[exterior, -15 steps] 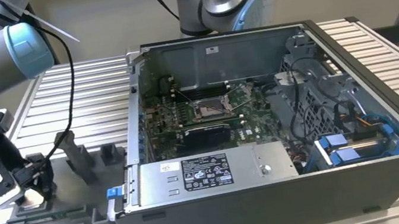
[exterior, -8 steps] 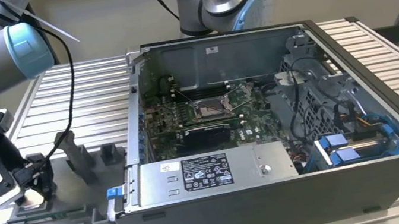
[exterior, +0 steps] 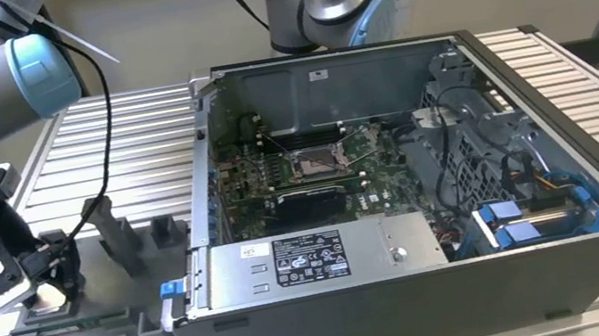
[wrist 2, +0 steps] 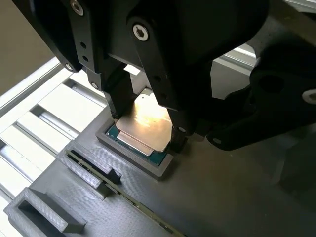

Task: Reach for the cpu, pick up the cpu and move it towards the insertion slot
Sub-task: 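Pick up the cpu and move it towards the insertion slot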

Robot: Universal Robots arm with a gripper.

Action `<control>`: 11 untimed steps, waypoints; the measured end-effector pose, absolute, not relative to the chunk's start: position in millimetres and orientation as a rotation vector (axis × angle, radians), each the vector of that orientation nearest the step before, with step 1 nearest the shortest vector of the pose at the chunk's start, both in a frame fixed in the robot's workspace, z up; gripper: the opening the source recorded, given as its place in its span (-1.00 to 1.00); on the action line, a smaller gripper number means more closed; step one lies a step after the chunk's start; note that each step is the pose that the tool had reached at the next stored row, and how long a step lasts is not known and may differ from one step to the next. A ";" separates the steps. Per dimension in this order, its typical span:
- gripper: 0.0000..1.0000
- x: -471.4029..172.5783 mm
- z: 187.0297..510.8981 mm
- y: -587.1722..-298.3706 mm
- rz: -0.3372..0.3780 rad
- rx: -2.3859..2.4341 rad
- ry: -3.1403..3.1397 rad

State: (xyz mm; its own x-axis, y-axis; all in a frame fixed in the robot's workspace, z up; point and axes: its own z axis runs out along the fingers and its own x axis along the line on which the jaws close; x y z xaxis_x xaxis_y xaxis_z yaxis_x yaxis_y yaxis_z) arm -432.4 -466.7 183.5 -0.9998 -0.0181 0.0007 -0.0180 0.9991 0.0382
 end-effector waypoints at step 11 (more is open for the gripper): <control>-1.00 -432.3 194.0 -466.7 -0.060 0.028 -3.140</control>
State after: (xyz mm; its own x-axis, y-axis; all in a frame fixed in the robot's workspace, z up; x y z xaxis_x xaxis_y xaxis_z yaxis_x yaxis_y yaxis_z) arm -432.3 -466.7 194.0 -0.9998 -0.0181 0.0006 -0.0181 0.9991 0.0380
